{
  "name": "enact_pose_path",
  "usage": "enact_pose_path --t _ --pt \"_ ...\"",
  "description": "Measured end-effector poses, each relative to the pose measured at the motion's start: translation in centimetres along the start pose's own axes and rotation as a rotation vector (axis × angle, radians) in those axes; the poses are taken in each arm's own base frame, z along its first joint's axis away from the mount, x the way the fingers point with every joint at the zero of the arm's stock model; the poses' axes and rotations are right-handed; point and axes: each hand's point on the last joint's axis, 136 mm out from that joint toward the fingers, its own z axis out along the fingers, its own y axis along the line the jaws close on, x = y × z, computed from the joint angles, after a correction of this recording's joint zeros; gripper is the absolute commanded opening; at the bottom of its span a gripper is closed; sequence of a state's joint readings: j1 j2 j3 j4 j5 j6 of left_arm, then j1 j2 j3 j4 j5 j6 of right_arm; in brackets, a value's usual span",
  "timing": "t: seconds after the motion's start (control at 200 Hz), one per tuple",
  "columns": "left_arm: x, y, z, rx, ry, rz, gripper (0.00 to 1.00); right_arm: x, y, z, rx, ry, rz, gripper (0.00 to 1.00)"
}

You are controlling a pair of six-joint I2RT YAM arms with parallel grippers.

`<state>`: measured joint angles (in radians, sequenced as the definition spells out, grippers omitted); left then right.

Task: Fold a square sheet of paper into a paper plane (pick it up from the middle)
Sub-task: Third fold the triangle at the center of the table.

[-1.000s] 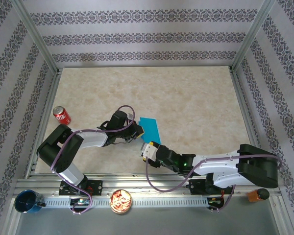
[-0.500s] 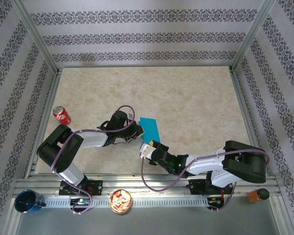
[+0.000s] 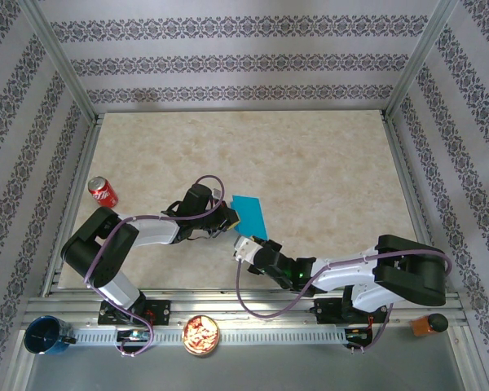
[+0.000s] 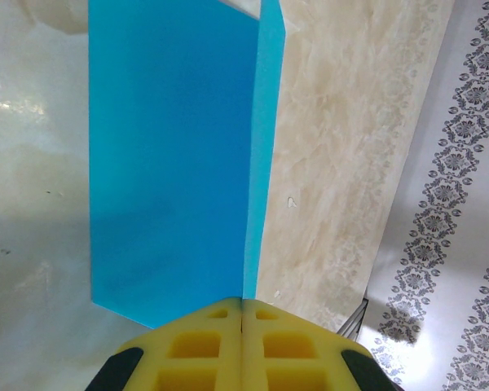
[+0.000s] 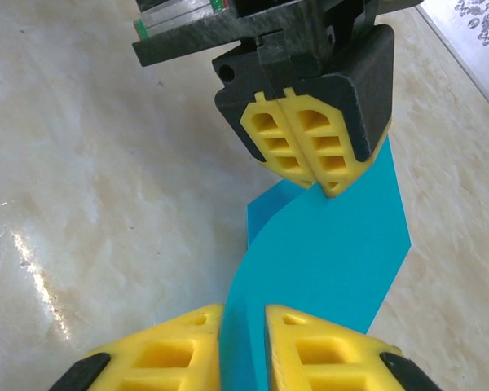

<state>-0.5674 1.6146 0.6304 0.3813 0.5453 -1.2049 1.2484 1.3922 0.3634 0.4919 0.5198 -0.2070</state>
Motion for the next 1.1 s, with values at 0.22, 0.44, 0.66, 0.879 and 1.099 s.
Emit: enact_pose_path --t 0.22,0.44,0.66,0.879,1.099 --pt "-0.1 0.0 0.0 -0.001 -0.003 0.000 0.05 0.1 0.0 0.0 -0.004 0.002 0.029 0.00" --pt "0.0 0.2 -0.5 -0.023 -0.012 0.024 0.28 0.1 -0.1 0.1 -0.018 -0.001 0.059 0.00" --pt "-1.4 -1.2 -3.3 -0.081 -0.074 0.111 0.41 -0.3 -0.9 0.5 -0.112 -0.020 0.250 0.00" --pt "-3.6 -5.0 -5.5 -0.075 -0.136 0.231 0.33 -0.4 -1.3 1.4 -0.263 -0.003 0.521 0.00" --pt "-5.0 -6.4 -1.9 -0.086 -0.047 0.296 0.20 -1.5 -0.5 2.3 -0.427 0.025 0.700 0.00"
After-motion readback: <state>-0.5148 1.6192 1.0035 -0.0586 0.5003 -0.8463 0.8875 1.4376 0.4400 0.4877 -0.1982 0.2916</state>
